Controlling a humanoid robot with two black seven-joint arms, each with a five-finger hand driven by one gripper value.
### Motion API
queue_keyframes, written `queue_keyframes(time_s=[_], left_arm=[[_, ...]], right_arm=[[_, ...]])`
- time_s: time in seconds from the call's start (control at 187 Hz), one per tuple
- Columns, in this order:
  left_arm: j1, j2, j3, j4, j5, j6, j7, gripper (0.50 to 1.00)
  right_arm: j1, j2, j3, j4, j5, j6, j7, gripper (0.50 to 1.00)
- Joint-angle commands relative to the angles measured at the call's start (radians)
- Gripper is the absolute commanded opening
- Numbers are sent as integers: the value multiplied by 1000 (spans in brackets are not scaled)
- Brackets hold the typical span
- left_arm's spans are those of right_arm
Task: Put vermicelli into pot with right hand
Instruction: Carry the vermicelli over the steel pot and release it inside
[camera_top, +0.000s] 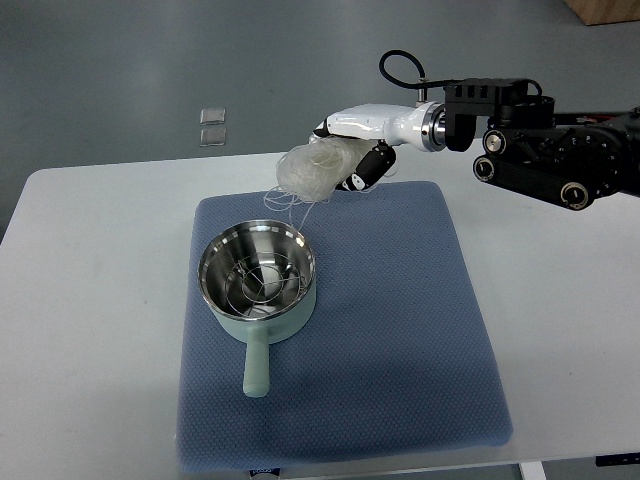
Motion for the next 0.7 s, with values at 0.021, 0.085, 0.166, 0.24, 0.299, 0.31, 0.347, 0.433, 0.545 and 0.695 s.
queue_keyframes(time_s=[0.021, 0.085, 0.166, 0.24, 0.299, 0.31, 0.347, 0.433, 0.545, 0.695], left_arm=[[-1, 0, 0, 0, 0, 0, 0, 1000], [-1, 0, 0, 0, 0, 0, 0, 1000], [-1, 0, 0, 0, -2, 0, 0, 1000], [-1, 0, 0, 0, -2, 1, 0, 1000], [-2, 0, 0, 0, -2, 1, 0, 1000], [-2, 0, 0, 0, -2, 1, 0, 1000], [-2, 0, 0, 0, -2, 1, 0, 1000], [-2, 0, 0, 0, 0, 3, 0, 1000], [-2, 0, 0, 0, -2, 3, 0, 1000], [-2, 0, 0, 0, 0, 3, 0, 1000]], right_arm=[[44, 17, 2, 44, 32, 1, 4, 500], [60, 32, 2, 63, 41, 4, 7, 500], [61, 67, 2, 73, 43, 21, 21, 500], [57, 92, 2, 73, 43, 32, 21, 500], [51, 121, 0, 73, 43, 32, 21, 500], [49, 126, 0, 72, 43, 33, 21, 500], [47, 139, -1, 72, 43, 33, 19, 500], [28, 167, -9, 66, 41, 33, 18, 500], [-5, 179, -12, 44, 27, 35, 15, 500], [-37, 182, -15, 32, 26, 35, 13, 629]])
